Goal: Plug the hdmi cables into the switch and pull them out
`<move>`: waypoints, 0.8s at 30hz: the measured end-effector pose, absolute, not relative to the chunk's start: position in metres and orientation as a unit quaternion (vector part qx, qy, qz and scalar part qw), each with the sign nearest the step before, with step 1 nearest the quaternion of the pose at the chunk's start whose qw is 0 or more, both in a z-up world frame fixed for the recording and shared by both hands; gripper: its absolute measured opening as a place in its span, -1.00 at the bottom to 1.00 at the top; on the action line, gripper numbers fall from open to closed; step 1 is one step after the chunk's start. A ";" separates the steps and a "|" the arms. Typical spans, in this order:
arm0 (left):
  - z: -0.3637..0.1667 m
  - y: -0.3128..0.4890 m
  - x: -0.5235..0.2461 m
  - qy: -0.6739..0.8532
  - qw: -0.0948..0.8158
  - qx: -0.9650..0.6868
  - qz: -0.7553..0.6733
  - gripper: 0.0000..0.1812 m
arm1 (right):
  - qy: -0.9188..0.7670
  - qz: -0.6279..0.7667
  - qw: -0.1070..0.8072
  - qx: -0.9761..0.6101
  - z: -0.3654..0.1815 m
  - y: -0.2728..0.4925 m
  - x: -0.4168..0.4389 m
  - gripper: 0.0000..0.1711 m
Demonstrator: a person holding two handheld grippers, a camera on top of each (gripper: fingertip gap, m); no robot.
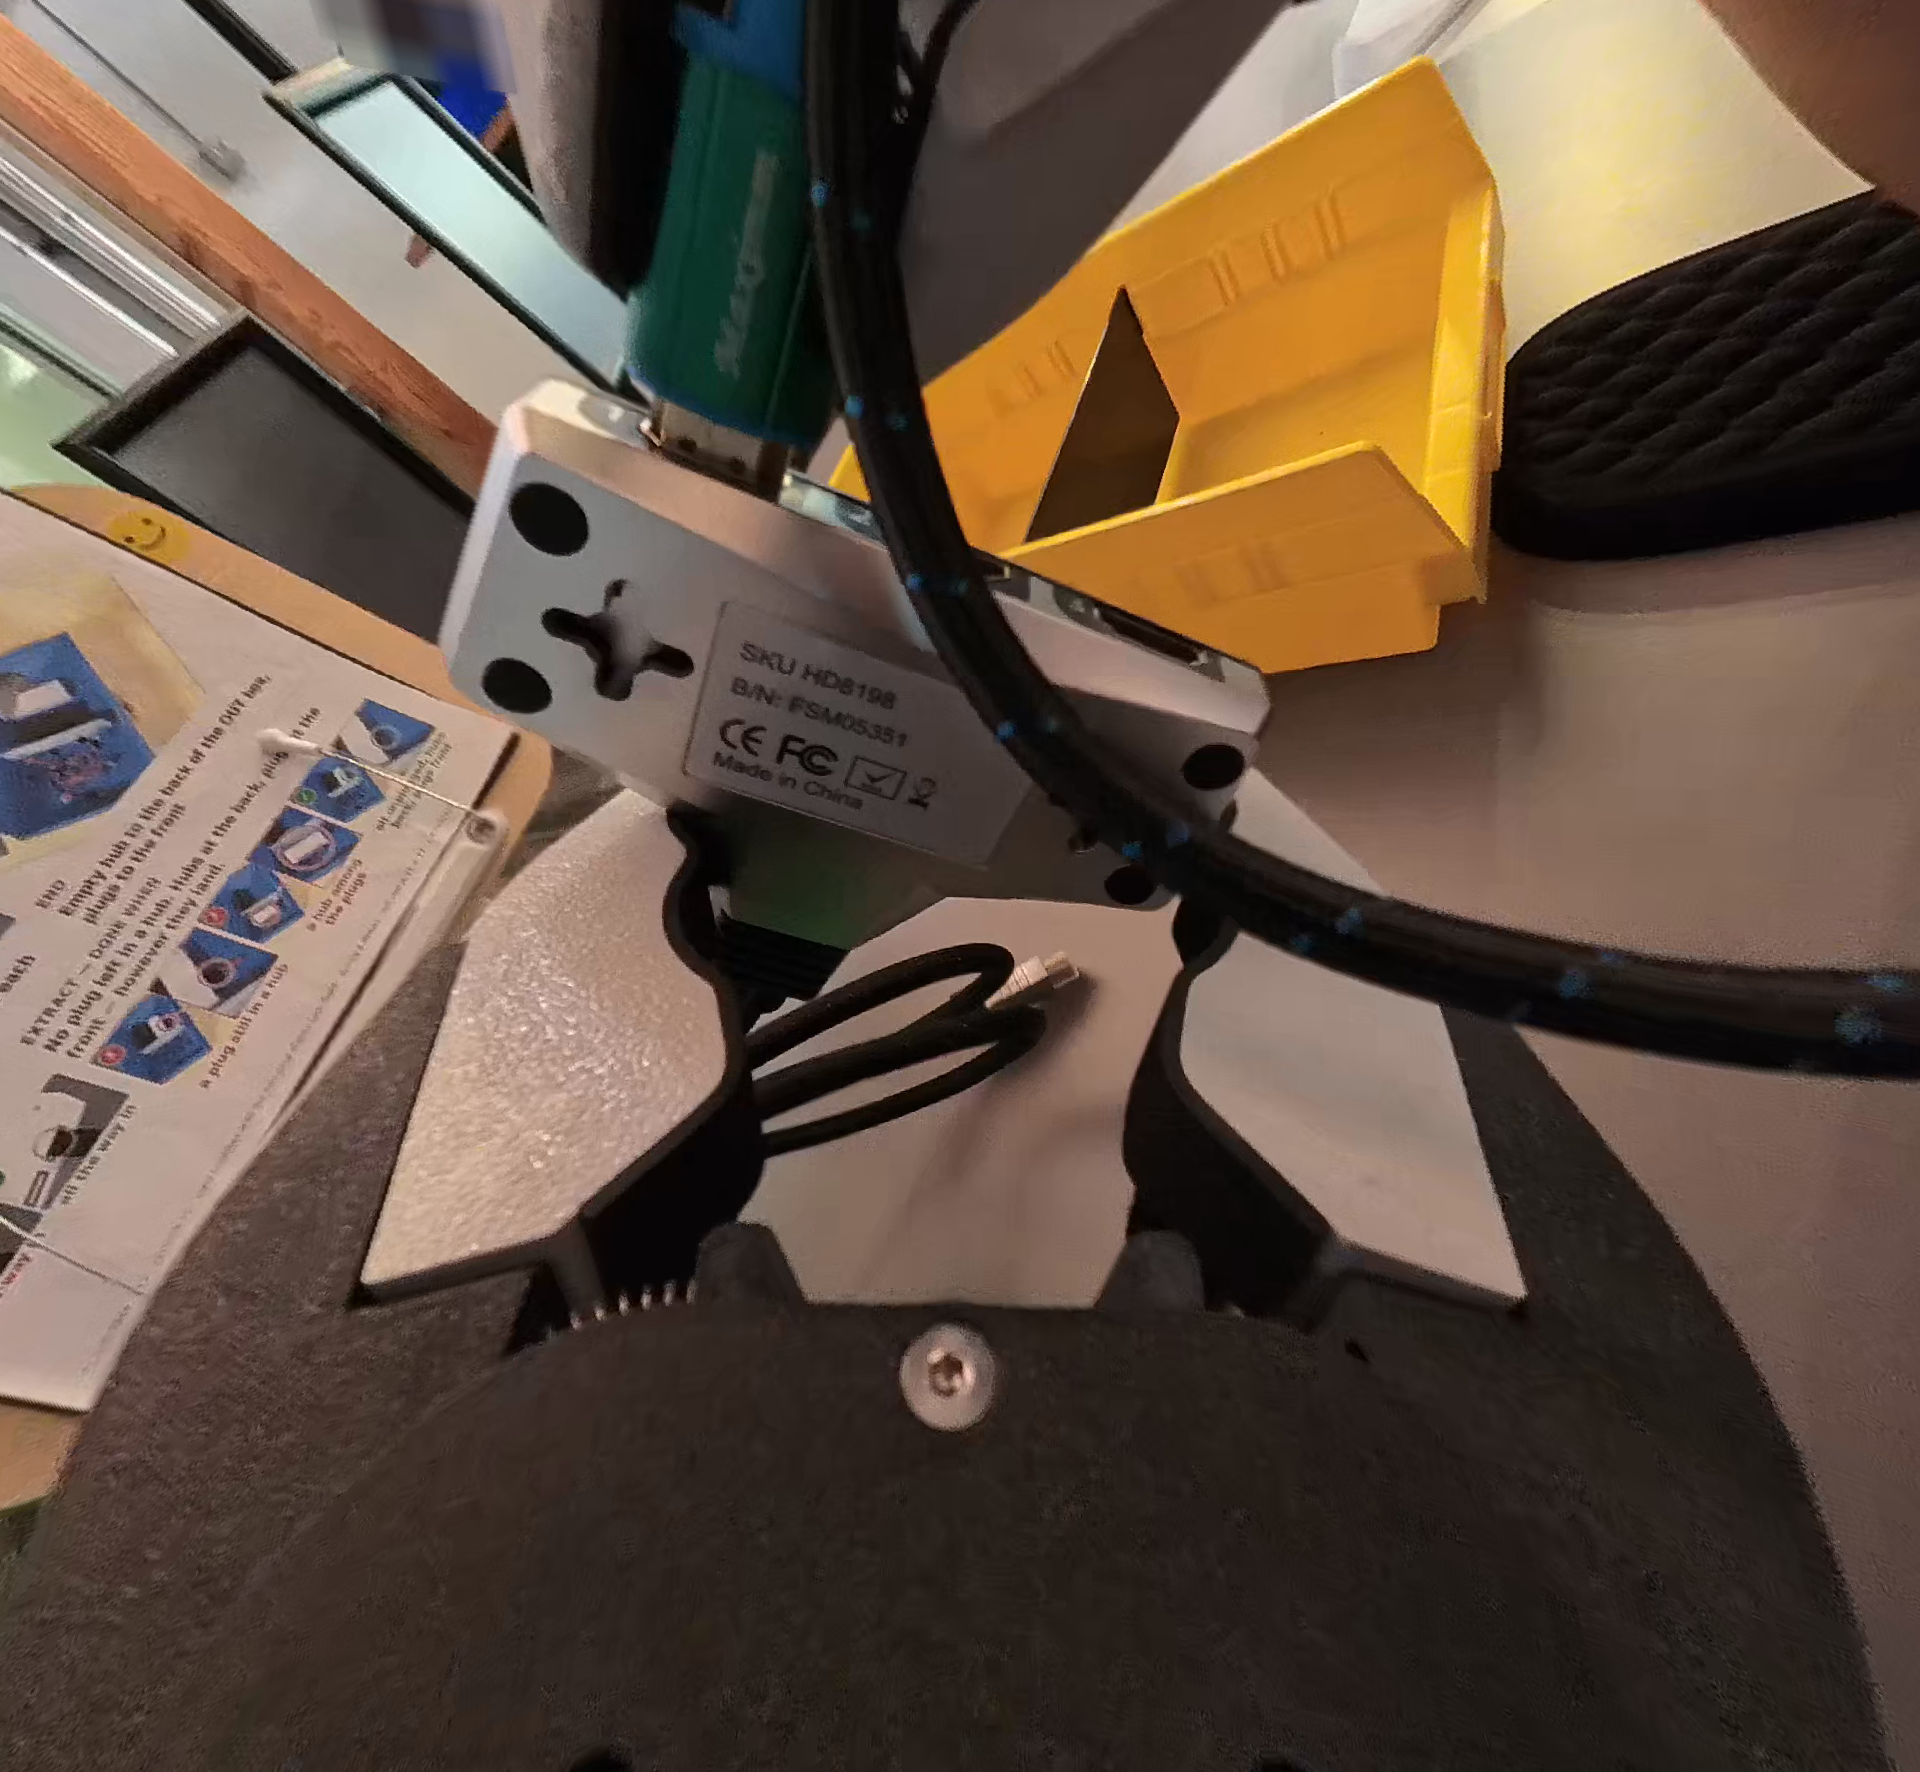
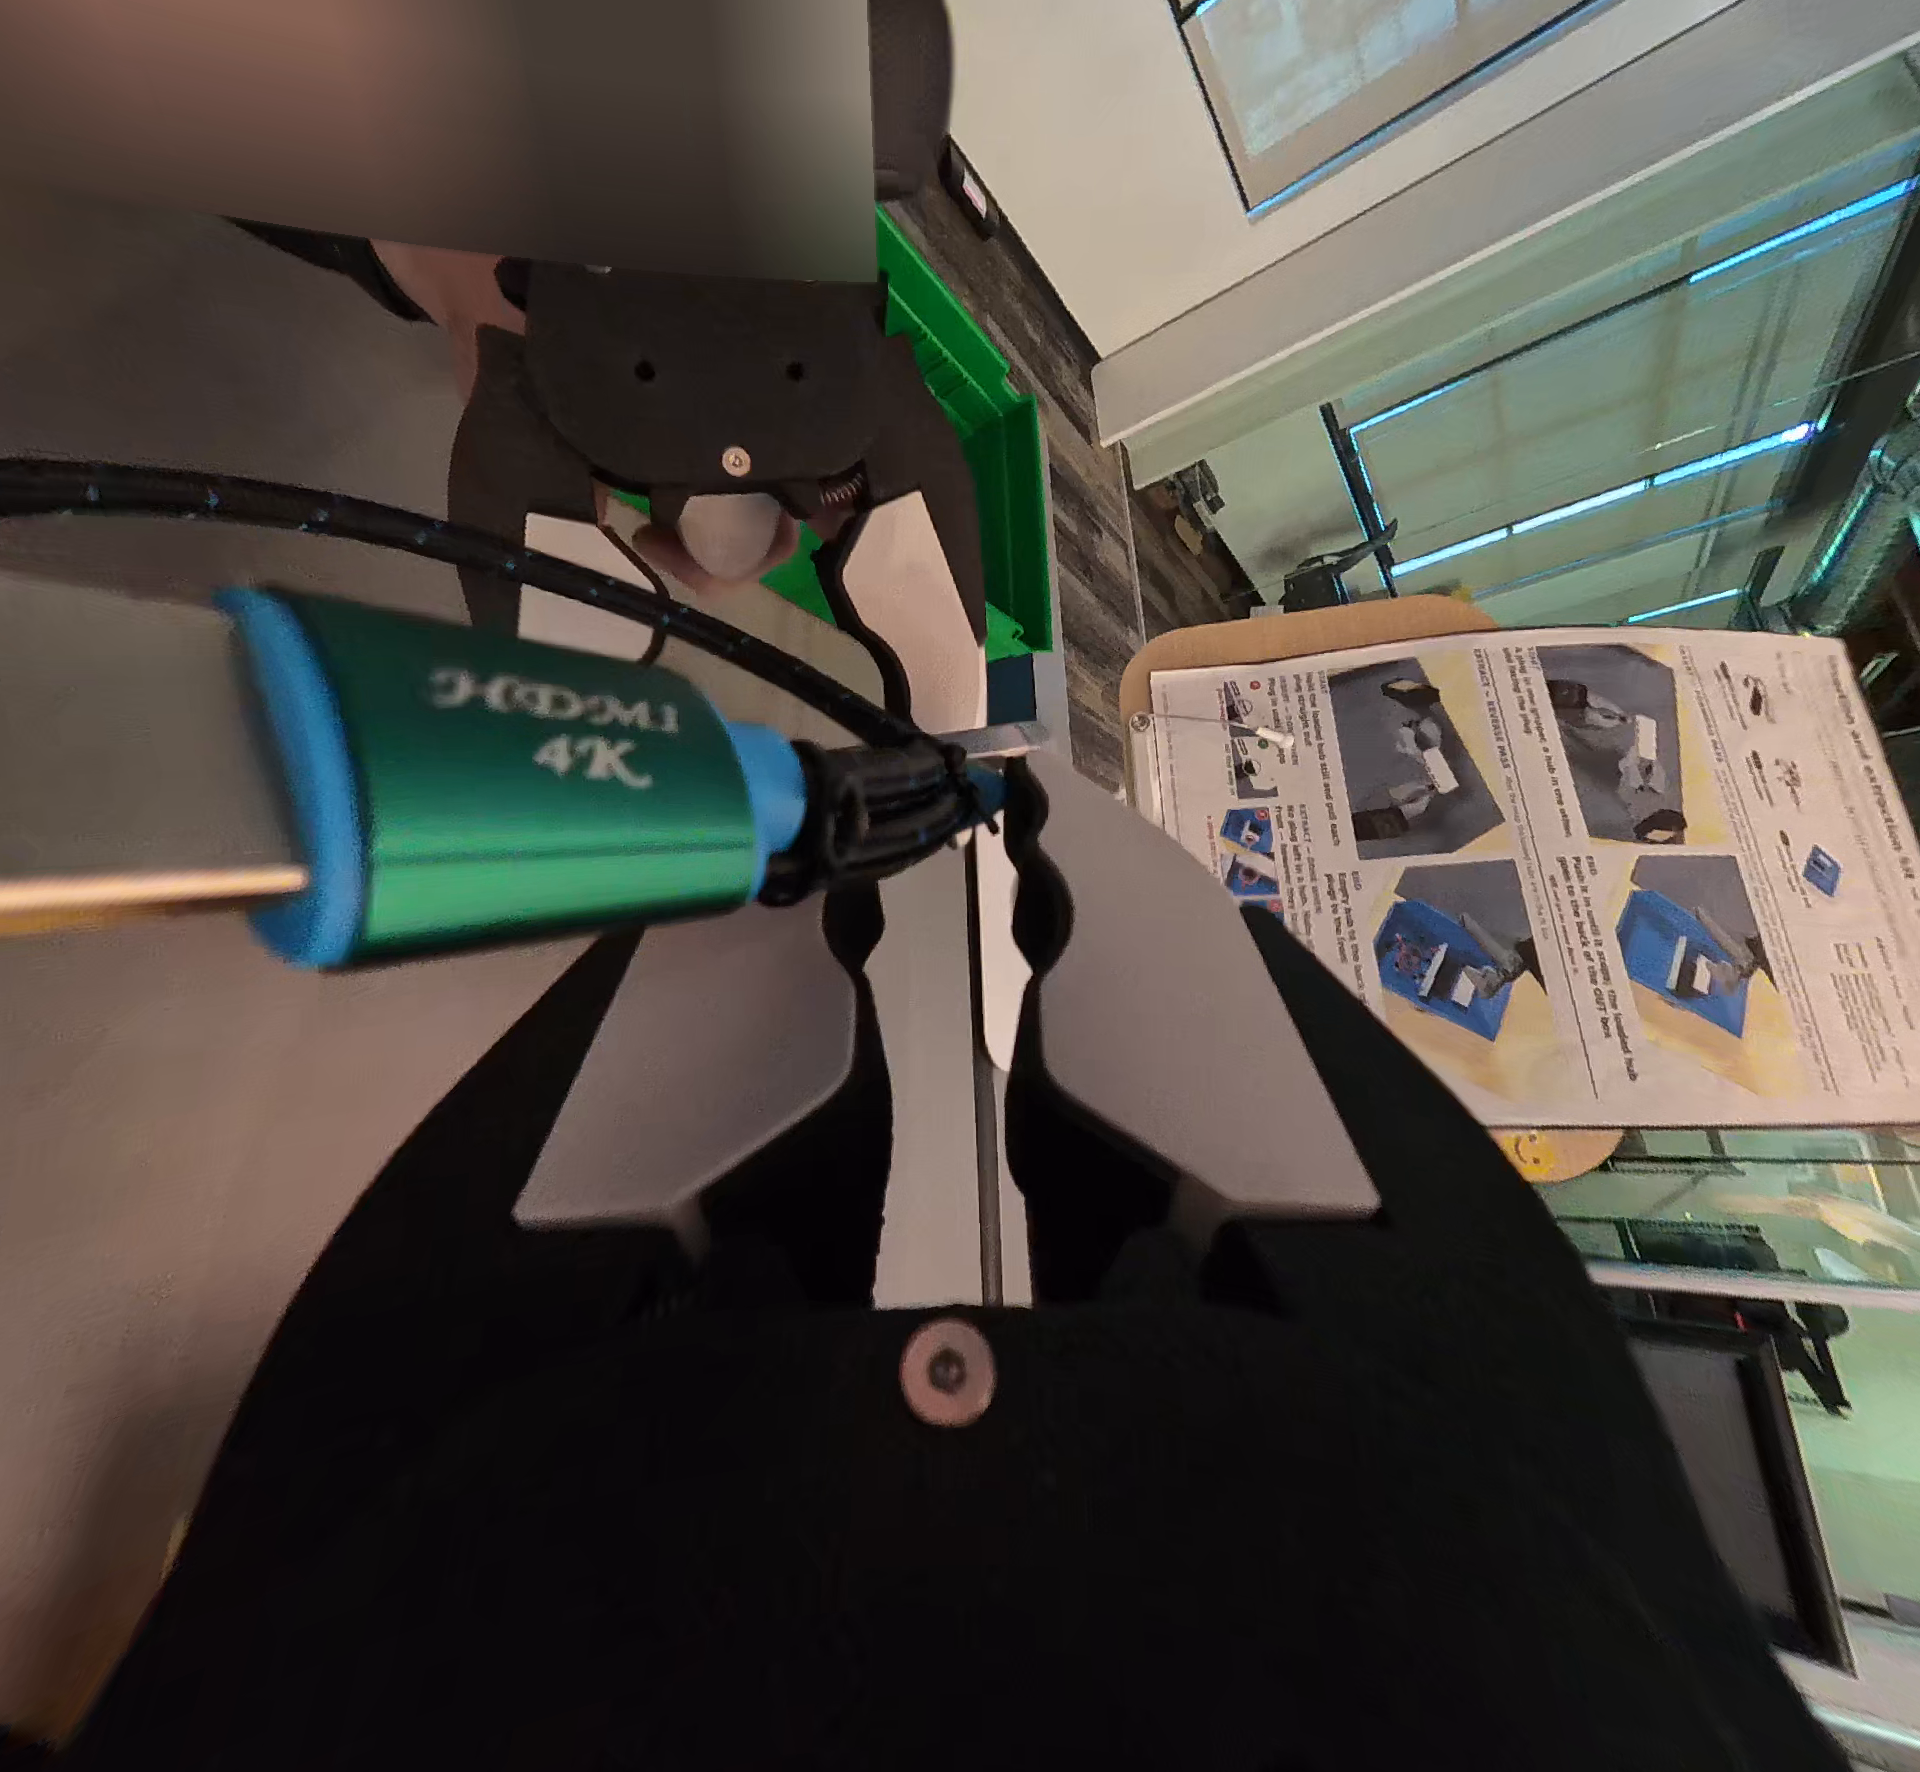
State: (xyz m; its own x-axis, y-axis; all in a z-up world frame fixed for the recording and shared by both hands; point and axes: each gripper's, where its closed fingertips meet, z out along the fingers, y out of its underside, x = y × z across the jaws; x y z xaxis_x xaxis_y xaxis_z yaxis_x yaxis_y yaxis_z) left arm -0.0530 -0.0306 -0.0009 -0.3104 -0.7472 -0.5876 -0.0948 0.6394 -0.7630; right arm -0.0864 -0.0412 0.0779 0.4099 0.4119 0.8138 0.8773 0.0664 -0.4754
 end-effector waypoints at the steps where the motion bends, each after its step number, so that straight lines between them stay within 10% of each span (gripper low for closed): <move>1: -0.003 -0.031 -0.053 0.748 0.509 -0.286 -0.315 -0.03 | -0.497 -0.217 0.531 -0.651 0.077 -0.041 -0.086 -0.75; 24: 0.003 -0.044 -0.058 0.744 0.490 -0.287 -0.352 -0.04 | -0.495 -0.174 0.547 -0.652 0.078 -0.049 -0.079 -0.74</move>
